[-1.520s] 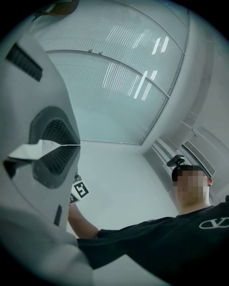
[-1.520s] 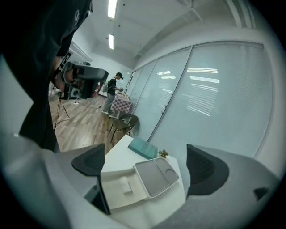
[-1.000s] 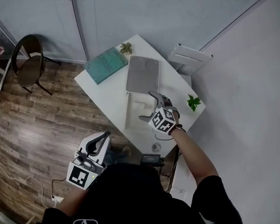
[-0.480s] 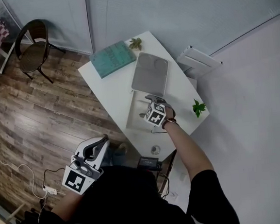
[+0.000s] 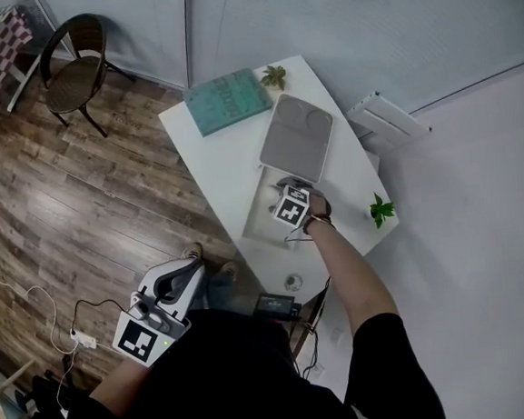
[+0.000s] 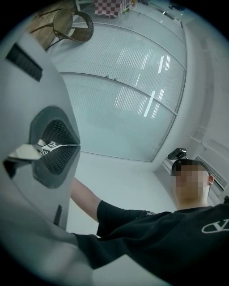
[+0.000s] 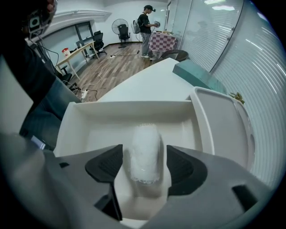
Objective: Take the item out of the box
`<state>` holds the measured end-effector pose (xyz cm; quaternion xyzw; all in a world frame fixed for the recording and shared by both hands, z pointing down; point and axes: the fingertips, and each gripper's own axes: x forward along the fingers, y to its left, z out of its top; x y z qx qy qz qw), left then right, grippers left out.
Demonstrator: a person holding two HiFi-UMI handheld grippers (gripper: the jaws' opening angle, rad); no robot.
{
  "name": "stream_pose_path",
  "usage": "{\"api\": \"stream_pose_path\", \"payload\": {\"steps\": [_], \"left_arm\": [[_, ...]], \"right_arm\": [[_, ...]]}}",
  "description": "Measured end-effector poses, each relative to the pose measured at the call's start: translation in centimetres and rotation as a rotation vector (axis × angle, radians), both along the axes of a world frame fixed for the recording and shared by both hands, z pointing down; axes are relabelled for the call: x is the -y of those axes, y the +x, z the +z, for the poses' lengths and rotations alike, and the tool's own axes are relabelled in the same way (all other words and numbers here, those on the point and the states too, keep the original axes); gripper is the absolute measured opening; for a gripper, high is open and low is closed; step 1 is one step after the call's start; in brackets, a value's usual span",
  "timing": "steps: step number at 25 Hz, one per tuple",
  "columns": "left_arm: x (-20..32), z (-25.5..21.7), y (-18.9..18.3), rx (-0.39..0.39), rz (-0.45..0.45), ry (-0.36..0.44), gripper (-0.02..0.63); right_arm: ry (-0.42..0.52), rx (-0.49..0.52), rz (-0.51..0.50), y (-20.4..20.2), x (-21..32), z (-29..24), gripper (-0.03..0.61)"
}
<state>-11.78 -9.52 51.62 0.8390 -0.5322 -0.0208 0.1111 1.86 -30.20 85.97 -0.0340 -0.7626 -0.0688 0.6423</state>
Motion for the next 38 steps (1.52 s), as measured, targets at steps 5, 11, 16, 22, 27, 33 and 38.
{"api": "stream_pose_path", "payload": {"steps": [5,11,16,22,27,33,38], "left_arm": [[-0.5,0.1,-0.3,0.002,-0.005,-0.003,0.006],[-0.6,0.0,-0.3,-0.003,-0.004,-0.004,0.008],[-0.8,-0.2,-0.4,-0.001,0.002,0.005,0.008],[-0.5,-0.9,-0.3,-0.01,0.018,0.025,0.006],[0.4,-2.3,0.3,-0.027,0.047,0.062,0.006],[1.9,-4.1,1.3,-0.037,0.091,0.105,0.006],[3.2,-5.8,2.7,-0.047,0.132,0.151,0.006]], "right_arm": [[-0.016,-0.04,0.0,0.1,-0.2,0.6,0.263],[-0.031,-0.054,0.004,0.3,-0.6,0.6,0.193],[-0.025,-0.055,0.012,0.4,-1.0,0.4,0.184],[0.018,0.01,0.023,-0.3,-1.0,-3.1,0.184],[0.049,0.142,0.074,-1.7,-1.2,-9.2,0.184],[0.158,0.337,0.119,-2.5,-1.5,-18.9,0.184],[0.286,0.514,0.153,-2.1,-3.0,-27.9,0.184]]}}
